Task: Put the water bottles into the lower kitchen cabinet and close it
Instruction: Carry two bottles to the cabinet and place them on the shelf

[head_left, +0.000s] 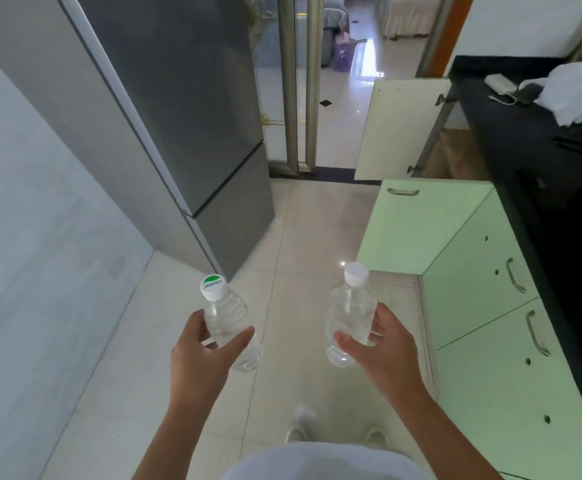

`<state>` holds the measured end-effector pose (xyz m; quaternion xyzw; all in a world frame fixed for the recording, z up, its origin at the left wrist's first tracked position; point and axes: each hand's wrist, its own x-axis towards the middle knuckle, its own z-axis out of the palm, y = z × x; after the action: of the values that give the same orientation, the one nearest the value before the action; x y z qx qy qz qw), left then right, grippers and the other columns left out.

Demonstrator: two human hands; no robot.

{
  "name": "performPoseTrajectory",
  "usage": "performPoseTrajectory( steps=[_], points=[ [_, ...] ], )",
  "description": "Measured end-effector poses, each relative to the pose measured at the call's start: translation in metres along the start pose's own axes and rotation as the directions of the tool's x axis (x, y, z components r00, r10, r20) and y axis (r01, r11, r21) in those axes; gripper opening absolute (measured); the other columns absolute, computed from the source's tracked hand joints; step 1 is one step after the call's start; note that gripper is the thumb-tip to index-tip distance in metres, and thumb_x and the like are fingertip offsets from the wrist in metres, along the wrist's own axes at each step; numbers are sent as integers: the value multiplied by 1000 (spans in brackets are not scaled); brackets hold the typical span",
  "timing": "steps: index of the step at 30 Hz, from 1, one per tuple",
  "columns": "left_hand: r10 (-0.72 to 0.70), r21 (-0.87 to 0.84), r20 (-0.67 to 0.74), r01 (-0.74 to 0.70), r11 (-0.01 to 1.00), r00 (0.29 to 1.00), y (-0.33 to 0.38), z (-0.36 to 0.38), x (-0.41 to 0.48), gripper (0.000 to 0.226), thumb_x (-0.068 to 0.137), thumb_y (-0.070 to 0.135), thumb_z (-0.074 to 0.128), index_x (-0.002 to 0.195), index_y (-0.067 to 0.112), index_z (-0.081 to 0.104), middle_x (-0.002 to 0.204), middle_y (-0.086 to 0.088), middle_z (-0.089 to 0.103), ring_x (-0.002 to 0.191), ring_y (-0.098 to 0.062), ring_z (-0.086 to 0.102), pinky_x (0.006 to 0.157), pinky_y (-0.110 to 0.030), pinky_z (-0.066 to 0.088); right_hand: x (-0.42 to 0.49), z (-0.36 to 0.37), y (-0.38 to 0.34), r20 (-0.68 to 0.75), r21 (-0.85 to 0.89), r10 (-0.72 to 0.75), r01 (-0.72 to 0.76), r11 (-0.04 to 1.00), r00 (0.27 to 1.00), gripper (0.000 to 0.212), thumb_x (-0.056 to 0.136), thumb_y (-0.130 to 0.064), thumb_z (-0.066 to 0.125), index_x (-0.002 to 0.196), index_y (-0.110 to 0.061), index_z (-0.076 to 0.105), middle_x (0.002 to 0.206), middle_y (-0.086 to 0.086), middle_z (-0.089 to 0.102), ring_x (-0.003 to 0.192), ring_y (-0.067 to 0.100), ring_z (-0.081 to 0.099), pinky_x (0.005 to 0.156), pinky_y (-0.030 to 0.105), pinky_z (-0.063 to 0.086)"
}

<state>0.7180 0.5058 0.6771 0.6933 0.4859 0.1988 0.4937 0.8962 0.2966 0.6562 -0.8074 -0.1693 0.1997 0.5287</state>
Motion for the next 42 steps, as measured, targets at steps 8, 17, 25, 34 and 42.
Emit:
performPoseTrajectory(
  steps=[8,17,25,34,42],
  points=[
    [39,-15,120,-38,999,992,44,75,71,39,70,21,92,100,28,69,94,13,77,89,-4,73,78,-29,56,82,-21,19,-71,17,36,-35,999,997,69,60,-63,82,119,-33,65,106,-17,76,96,6,73,87,42,62],
    [26,-96,24,-23,995,999,118,134,169,37,75,13,88,105,25,71,96,13,77,89,1,72,71,-13,50,241,-42,10,-58,9,2,-1,1000,998,62,63,-58,82,118,-36,64,105,-20,74,95,2,72,87,39,61],
    [-49,-120,-93,38,992,994,141,150,239,35,73,19,90,101,29,71,93,16,77,89,1,71,78,-27,50,349,-30,-30,107,-58,-97,104,993,989,49,68,-31,92,102,-49,61,96,-35,70,88,-7,70,80,27,58],
    [-62,-98,-25,60,993,998,162,186,365,36,72,23,90,102,28,71,89,16,76,81,1,71,73,-26,52,455,4,-49,77,-97,-83,90,991,994,50,68,-30,93,101,-48,60,94,-33,71,84,-6,70,75,22,58],
    [74,45,207,-85,995,976,209,227,515,53,64,50,87,110,31,68,96,13,76,85,-2,72,79,-32,57,545,11,-73,-116,-85,27,-37,996,993,52,70,-32,91,104,-54,59,96,-39,69,90,-12,67,75,11,54]
  ],
)
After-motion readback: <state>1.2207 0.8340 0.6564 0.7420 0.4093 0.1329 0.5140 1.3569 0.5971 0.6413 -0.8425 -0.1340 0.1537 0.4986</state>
